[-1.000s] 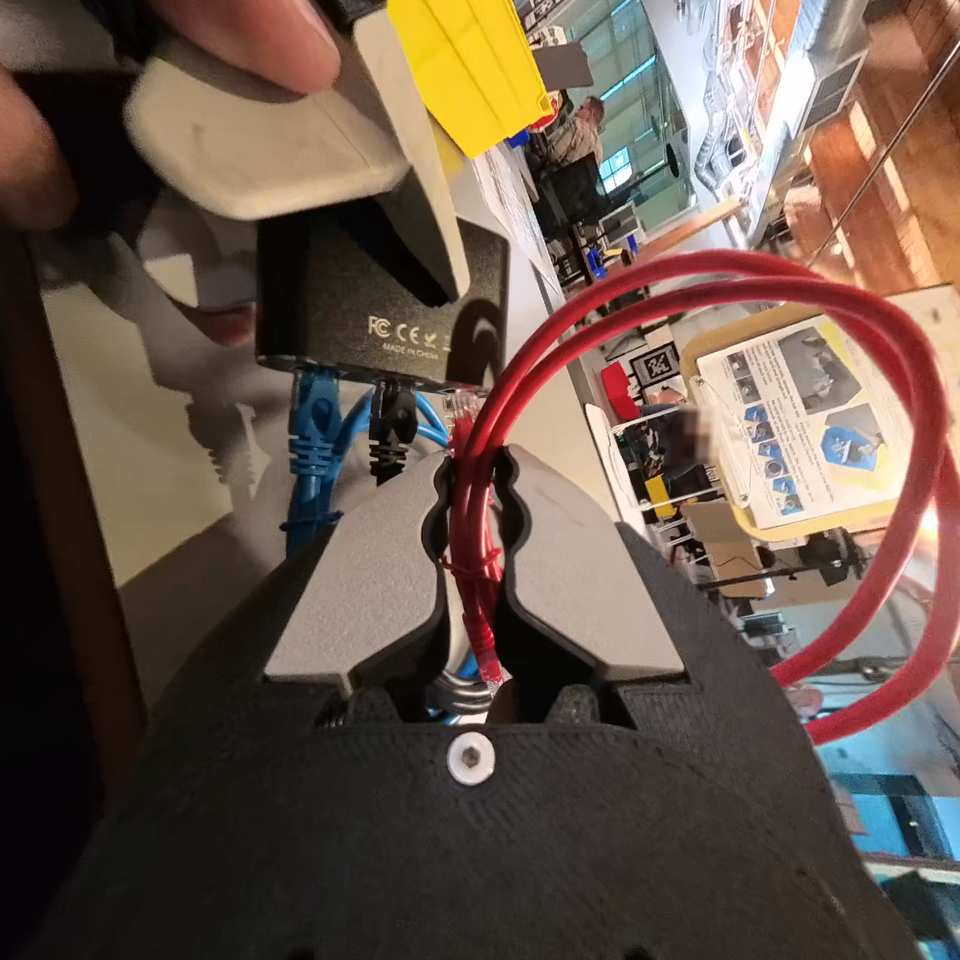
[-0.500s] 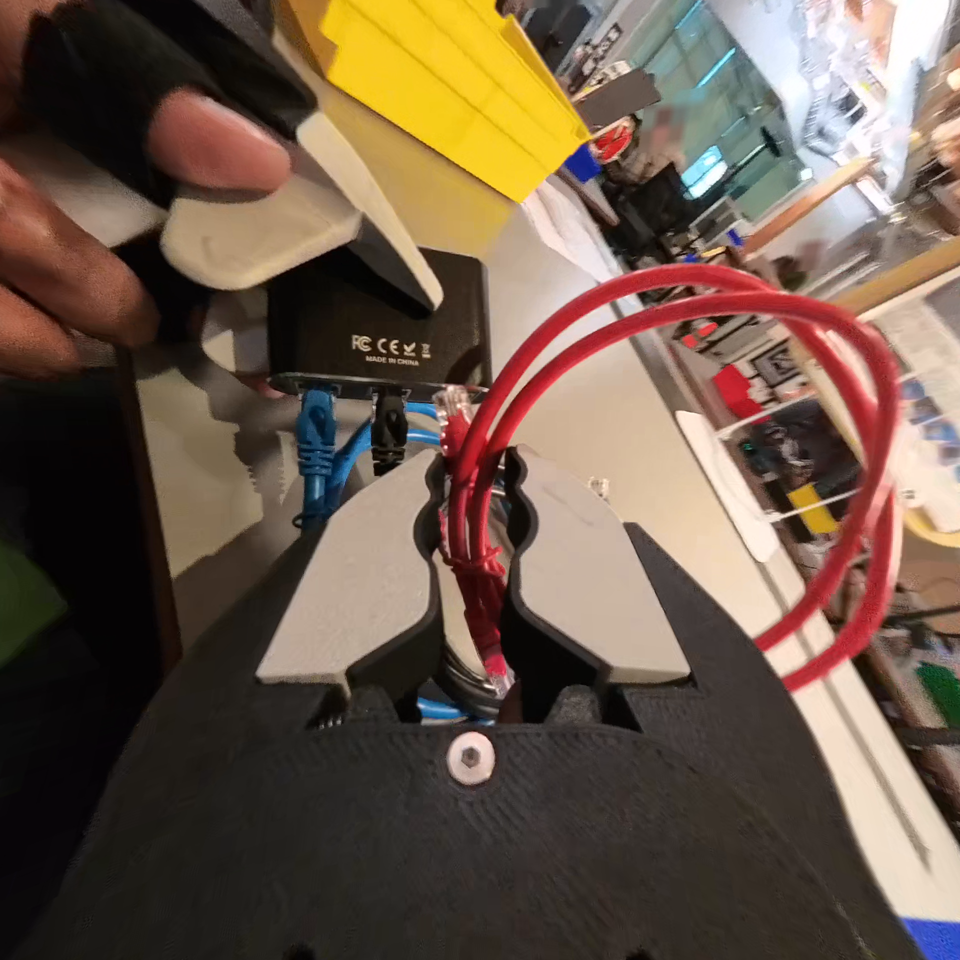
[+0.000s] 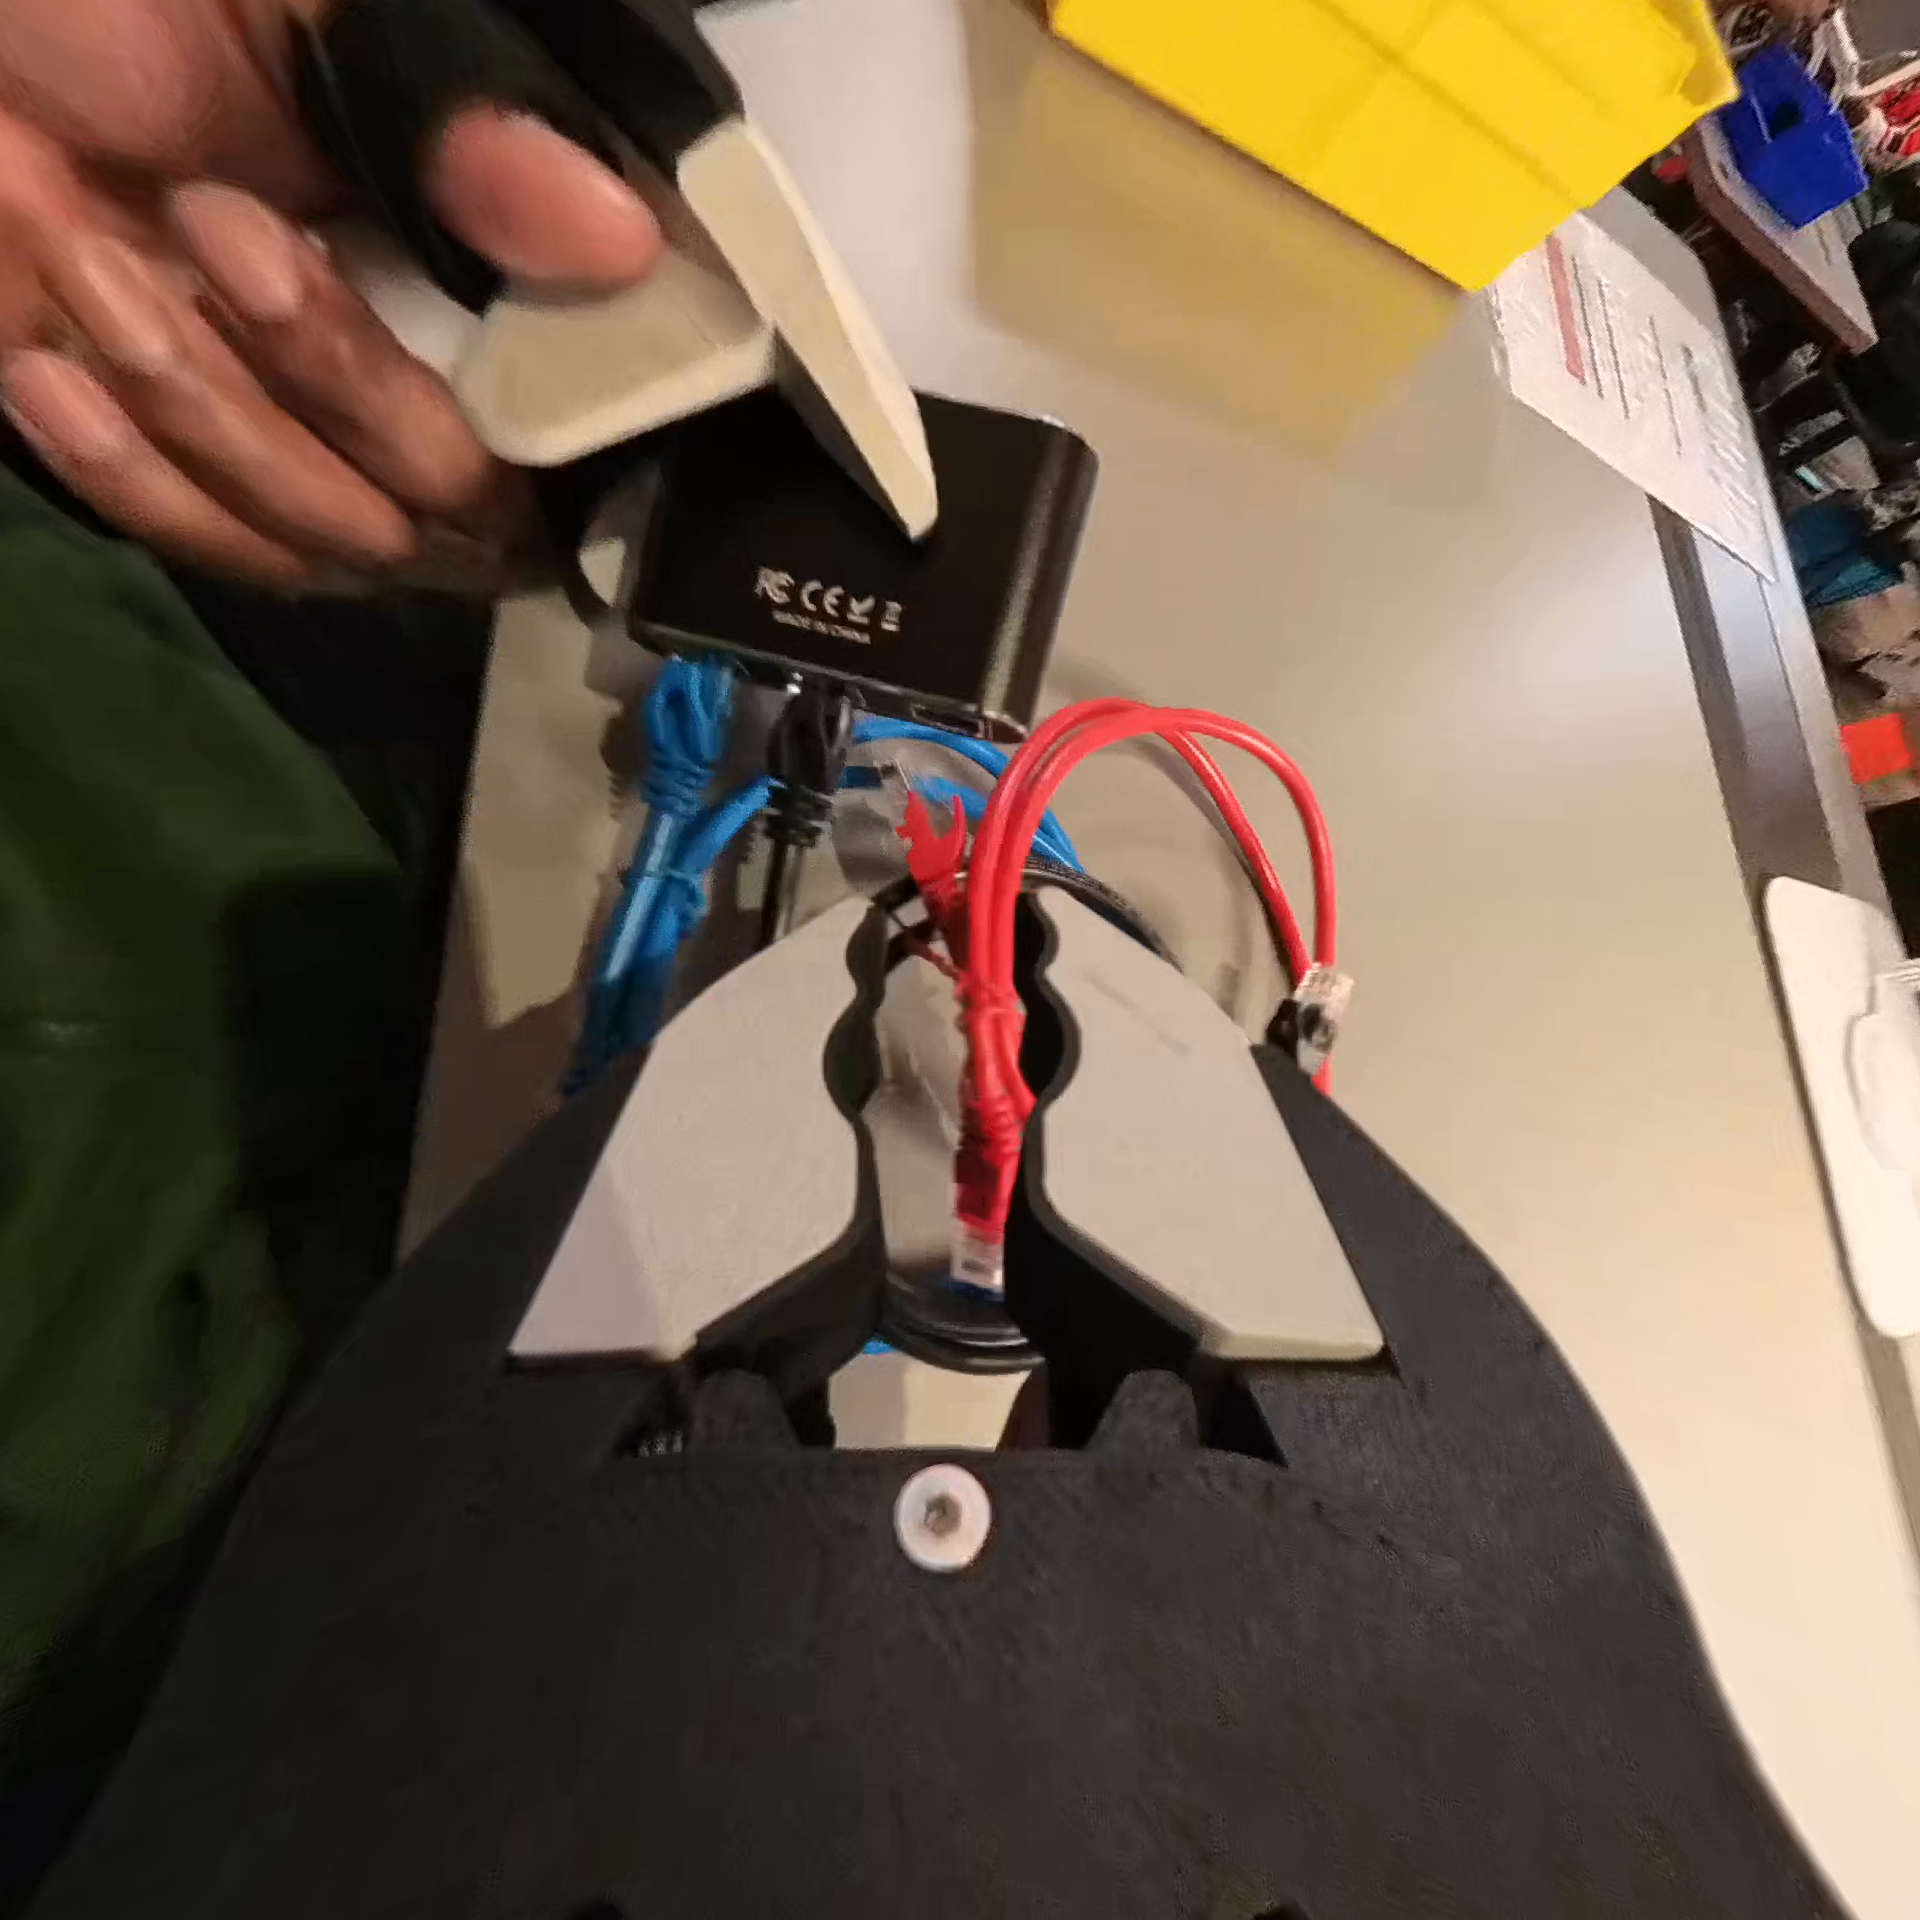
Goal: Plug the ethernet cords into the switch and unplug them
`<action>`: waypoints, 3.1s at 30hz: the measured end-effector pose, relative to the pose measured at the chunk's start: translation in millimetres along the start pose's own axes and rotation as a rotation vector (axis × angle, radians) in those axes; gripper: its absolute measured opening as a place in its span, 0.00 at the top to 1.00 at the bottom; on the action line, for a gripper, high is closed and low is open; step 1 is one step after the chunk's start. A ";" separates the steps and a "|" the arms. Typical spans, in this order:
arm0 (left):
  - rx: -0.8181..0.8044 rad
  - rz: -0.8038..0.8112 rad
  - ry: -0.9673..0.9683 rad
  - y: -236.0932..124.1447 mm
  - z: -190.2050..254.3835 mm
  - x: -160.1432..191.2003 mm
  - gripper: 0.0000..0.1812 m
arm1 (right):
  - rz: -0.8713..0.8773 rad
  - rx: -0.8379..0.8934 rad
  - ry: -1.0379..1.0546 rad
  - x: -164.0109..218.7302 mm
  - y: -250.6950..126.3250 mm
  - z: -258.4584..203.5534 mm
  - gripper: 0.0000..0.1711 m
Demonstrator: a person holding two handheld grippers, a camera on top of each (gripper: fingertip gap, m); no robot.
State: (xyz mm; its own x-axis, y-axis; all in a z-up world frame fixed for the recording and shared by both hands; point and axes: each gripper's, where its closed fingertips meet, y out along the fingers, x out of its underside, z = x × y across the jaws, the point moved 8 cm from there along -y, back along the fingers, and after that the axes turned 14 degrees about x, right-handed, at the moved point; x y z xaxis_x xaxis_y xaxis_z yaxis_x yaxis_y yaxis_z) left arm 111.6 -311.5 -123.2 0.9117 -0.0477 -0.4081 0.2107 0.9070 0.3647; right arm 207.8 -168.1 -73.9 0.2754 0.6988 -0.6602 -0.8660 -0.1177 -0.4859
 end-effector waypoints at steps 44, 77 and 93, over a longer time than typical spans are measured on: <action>-0.002 -0.284 0.265 141.4 -76.3 -220.1 0.85 | -0.190 0.301 0.403 106.8 24.5 216.3 0.96; -0.059 -0.246 0.042 115.9 -127.0 -217.6 0.85 | -0.098 0.349 0.033 151.3 53.3 174.7 0.84; -0.126 -0.402 0.107 113.2 -120.1 -211.0 0.85 | -0.345 0.330 0.182 173.7 68.2 202.0 0.84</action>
State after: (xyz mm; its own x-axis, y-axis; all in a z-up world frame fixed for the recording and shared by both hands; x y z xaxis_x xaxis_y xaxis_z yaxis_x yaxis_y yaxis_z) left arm -99.4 -148.5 -96.4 0.7225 -0.3700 -0.5840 0.4910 0.8693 0.0567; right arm 112.3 87.8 -106.1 0.6113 0.5196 -0.5969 -0.7895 0.3476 -0.5059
